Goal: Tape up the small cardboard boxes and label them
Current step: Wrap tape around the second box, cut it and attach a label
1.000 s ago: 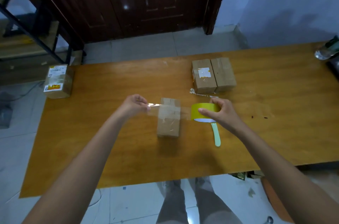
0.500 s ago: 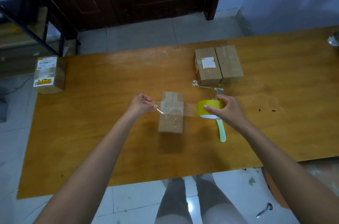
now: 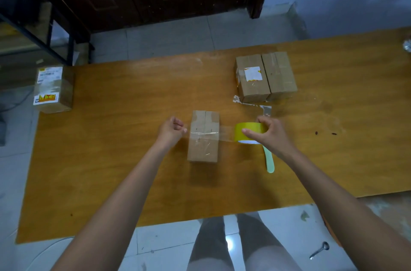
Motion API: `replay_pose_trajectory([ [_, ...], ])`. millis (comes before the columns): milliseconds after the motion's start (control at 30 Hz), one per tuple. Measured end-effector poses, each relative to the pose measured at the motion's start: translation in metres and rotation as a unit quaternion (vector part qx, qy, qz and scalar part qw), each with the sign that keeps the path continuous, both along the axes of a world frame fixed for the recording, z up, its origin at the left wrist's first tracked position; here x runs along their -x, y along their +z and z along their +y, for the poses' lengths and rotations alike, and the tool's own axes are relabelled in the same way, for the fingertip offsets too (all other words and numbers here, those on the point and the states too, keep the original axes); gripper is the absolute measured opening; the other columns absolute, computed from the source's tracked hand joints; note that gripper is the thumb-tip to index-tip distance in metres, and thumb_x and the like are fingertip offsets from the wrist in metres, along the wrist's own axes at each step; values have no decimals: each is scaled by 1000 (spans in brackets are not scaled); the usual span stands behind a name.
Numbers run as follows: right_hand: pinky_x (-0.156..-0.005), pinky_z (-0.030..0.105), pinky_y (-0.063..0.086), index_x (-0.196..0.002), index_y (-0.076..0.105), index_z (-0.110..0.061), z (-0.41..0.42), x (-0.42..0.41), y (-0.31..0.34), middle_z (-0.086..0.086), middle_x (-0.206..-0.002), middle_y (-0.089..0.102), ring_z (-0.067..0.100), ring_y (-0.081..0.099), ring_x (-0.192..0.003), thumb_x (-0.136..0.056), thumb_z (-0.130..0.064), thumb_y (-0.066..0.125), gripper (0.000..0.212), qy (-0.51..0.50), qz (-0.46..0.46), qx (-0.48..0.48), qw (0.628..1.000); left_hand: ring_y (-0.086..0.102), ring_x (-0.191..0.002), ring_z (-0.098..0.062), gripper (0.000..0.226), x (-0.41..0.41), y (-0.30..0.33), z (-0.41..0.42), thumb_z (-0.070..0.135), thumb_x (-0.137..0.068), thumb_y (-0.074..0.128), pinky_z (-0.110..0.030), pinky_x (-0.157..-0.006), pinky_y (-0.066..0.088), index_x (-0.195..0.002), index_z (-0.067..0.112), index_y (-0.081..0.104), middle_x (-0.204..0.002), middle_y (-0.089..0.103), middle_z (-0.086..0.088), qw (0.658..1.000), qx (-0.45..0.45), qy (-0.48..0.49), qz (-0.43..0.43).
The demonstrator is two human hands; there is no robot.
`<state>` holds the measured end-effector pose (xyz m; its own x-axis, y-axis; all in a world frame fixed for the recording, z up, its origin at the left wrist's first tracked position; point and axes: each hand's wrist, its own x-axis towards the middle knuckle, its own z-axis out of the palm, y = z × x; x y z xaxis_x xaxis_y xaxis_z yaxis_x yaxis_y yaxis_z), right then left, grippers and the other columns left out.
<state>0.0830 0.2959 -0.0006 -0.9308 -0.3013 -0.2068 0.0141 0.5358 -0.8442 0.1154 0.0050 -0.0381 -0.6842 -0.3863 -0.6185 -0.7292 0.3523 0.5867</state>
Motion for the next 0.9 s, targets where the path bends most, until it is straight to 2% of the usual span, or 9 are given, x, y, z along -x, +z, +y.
replay_pose_trajectory([
  [100,-50,24,27,-64,47,-13,-3,-1,0,-5,-58,40,6,36,-52,-78,-33,78,39,7,5,5,1000,59,-88,-22,17,-6,-11,5,1,-92,59,-29,-70,45,-89,15,49,-82,57,-2,999,-19,26,6],
  [233,-53,29,25,-66,49,-2,-3,-1,-1,1,-61,39,12,35,-56,-77,-32,80,44,8,16,-7,1000,57,-95,-27,22,-16,-8,8,-7,-88,54,-36,-80,45,-90,13,48,-92,57,-6,999,36,31,10],
  [300,-53,27,26,-67,50,-1,-1,-1,0,1,-61,40,12,36,-55,-77,-30,80,43,6,16,-10,1000,57,-93,-29,19,-26,6,11,-6,-87,50,-38,-81,46,-93,11,52,-96,58,-10,988,113,53,94],
  [367,-51,24,28,-67,50,-4,1,-2,0,0,-61,42,11,37,-54,-77,-29,80,40,5,14,-10,1000,55,-90,-25,15,-40,25,26,-3,-87,51,-33,-81,43,-96,9,55,-96,55,-7,957,185,52,218],
  [433,-50,22,28,-66,50,-10,2,-3,0,-2,-60,42,10,36,-53,-76,-29,80,37,2,14,-7,1000,53,-96,-22,21,-51,37,54,10,-88,58,-29,-87,41,-107,4,55,-104,53,-7,935,224,-9,273],
  [533,-51,25,31,-67,51,-13,2,-2,1,0,-61,46,11,40,-55,-76,-30,80,34,3,10,-15,1000,37,-132,-31,79,-56,30,94,46,-87,63,-39,-111,33,-142,-1,33,-146,36,-18,951,235,-120,162],
  [600,-52,26,32,-68,53,-12,4,-2,3,1,-62,47,13,42,-55,-76,-31,80,34,6,12,-21,1000,21,-144,-33,104,-52,16,105,61,-82,61,-41,-117,22,-151,0,13,-158,17,-20,951,247,-165,90],
  [700,-52,25,31,-68,53,-13,5,-3,3,0,-62,47,12,41,-55,-76,-31,80,34,9,15,-20,1000,20,-144,-34,113,-50,0,108,60,-79,66,-40,-117,21,-152,0,5,-157,15,-21,948,259,-178,54],
  [900,-55,29,33,-74,57,-5,7,2,-2,5,-67,50,13,44,-60,-76,-36,79,38,19,25,-40,999,36,-131,-34,110,-48,0,110,55,-73,69,-42,-108,36,-150,-2,14,-147,32,-20,940,298,-157,57],
])
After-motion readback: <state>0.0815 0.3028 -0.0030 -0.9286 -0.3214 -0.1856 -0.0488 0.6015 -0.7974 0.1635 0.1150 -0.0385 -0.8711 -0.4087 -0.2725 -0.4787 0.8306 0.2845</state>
